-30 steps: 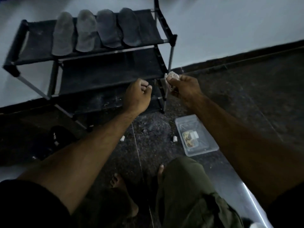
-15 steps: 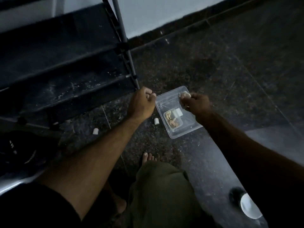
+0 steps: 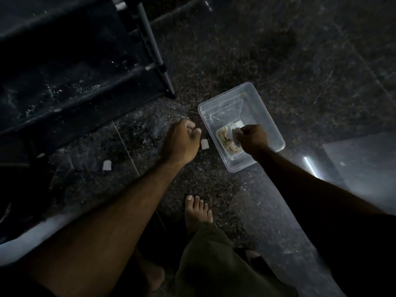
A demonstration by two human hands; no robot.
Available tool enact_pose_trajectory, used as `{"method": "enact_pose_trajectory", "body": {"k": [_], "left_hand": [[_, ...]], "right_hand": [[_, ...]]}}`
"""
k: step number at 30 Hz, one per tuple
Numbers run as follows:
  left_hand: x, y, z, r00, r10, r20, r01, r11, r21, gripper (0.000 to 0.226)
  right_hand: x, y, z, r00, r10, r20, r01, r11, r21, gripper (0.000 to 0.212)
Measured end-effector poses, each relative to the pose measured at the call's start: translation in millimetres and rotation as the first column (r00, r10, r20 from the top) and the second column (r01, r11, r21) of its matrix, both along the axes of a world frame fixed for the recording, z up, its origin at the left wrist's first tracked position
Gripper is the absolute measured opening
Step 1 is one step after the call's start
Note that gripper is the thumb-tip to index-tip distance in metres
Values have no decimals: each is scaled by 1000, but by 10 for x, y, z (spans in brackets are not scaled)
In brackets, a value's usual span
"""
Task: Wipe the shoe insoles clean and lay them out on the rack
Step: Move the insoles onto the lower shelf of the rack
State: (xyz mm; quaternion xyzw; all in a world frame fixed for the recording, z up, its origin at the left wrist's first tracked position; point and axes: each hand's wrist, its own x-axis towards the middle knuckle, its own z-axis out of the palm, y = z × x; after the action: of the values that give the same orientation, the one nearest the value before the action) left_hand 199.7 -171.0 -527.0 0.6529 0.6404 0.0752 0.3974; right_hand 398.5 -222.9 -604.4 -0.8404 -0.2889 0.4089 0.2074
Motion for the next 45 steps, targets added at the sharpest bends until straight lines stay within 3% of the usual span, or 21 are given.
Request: {"method": "enact_pose_trajectory", "body": {"k": [1,4,9,15,21,25,28,31,36,40,45], "left_hand": [[-10,-6,-40,1000,-1,2,1,1000,-2,23],[-68,-31,-137,1000,2,2,-2,1000,-25,23],[-163,-64,-149,1000,21,11,-21,999,-37,24],[-360,-88,52,998,67,21,-66,998,-22,26],[-749,-172,407,988,143,55,-143,990,-12,27],[-1156,-234,699,973,214,85,-214,977,-14,26],[-1474,-229,920,962,264,72,-266,964,18,24],[-1944,-263,1165,942,328,72,-331,943,33,23],[-2752,-406,1490,892,449,51,-452,887,90,23],[-3401,-604,1702,841,537,64,-541,829,141,22],[-4016,-905,1824,803,587,104,-596,795,115,24]], "right_hand": [[-7,10,-75,1000,-11,11,11,999,-37,18],[-55,-14,-228,999,-26,44,30,994,-103,30],[-88,-68,-227,997,-34,69,40,996,-85,28],[-86,-84,-8,989,-19,144,27,998,-55,30],[-368,27,520,994,48,97,-49,999,2,29],[-812,210,970,977,204,64,-208,976,64,29],[-1151,369,1341,953,301,48,-304,945,116,16],[-1507,479,1706,885,462,59,-465,878,109,15],[-2134,646,2140,843,531,89,-538,828,159,10],[-2845,747,2362,801,593,81,-595,776,207,25],[-3610,703,2576,781,622,50,-612,748,259,24]]}}
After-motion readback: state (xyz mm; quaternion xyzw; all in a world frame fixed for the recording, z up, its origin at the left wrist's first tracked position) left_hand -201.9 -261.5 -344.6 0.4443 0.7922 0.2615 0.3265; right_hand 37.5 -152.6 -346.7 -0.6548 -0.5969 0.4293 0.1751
